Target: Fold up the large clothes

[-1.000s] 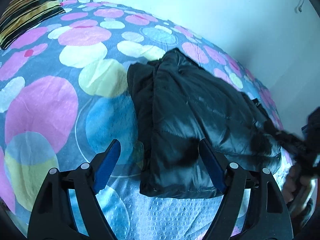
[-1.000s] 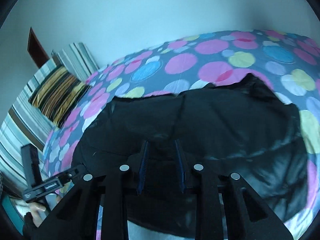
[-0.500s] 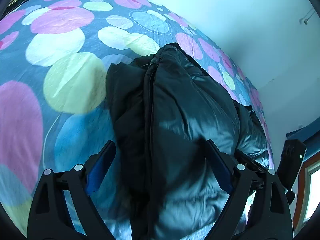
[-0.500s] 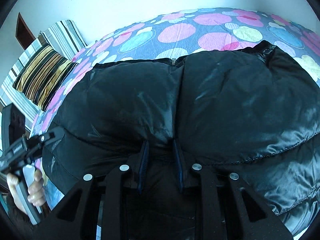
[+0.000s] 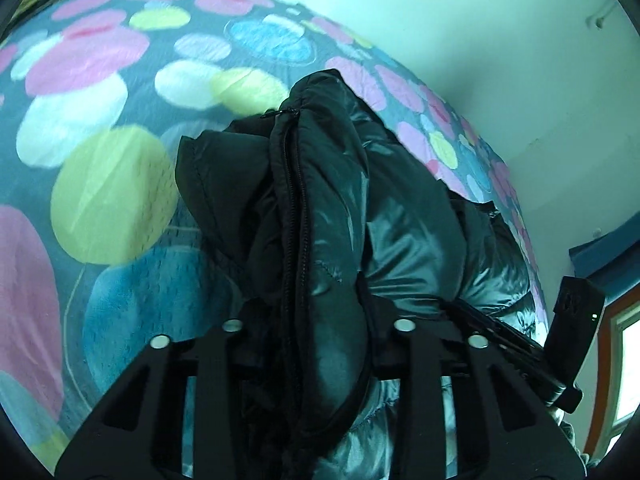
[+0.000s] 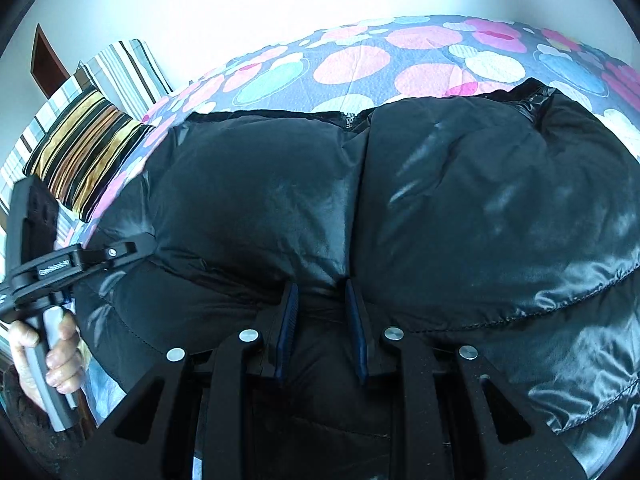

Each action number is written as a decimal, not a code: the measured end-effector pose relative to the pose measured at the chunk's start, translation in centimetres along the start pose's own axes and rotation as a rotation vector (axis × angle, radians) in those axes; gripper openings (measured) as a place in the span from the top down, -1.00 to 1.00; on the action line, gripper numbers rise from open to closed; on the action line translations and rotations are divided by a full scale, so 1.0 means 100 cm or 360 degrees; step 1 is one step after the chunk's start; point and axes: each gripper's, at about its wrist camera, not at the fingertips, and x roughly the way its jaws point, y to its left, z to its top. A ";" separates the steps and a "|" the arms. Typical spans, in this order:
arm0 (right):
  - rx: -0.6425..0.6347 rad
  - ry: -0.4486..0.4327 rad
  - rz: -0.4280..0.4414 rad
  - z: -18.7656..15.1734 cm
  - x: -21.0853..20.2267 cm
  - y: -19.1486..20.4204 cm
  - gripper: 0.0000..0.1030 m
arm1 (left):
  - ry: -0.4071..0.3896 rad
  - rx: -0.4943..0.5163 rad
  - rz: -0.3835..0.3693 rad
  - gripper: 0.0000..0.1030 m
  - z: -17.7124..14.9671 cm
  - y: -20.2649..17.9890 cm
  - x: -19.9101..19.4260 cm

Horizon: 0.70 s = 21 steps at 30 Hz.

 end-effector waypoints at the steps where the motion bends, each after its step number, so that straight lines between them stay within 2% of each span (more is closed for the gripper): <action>1: 0.0002 0.0000 0.0001 0.000 0.000 0.000 0.54 | -0.0020 0.0019 0.0012 0.44 0.001 -0.007 -0.005; 8: -0.0017 -0.0015 -0.0019 0.000 -0.001 0.003 0.54 | -0.0141 0.0155 0.0028 0.54 0.007 -0.060 -0.037; 12: -0.0038 -0.0050 -0.0038 -0.002 -0.007 0.006 0.54 | -0.0194 0.0260 0.0123 0.54 0.008 -0.099 -0.046; 16: -0.0033 -0.0102 -0.0043 -0.007 -0.026 0.002 0.50 | -0.0211 0.0335 0.0163 0.54 0.010 -0.130 -0.051; 21: -0.0063 -0.0218 -0.0170 -0.017 -0.067 -0.011 0.48 | -0.0225 0.0417 0.0232 0.54 0.007 -0.161 -0.049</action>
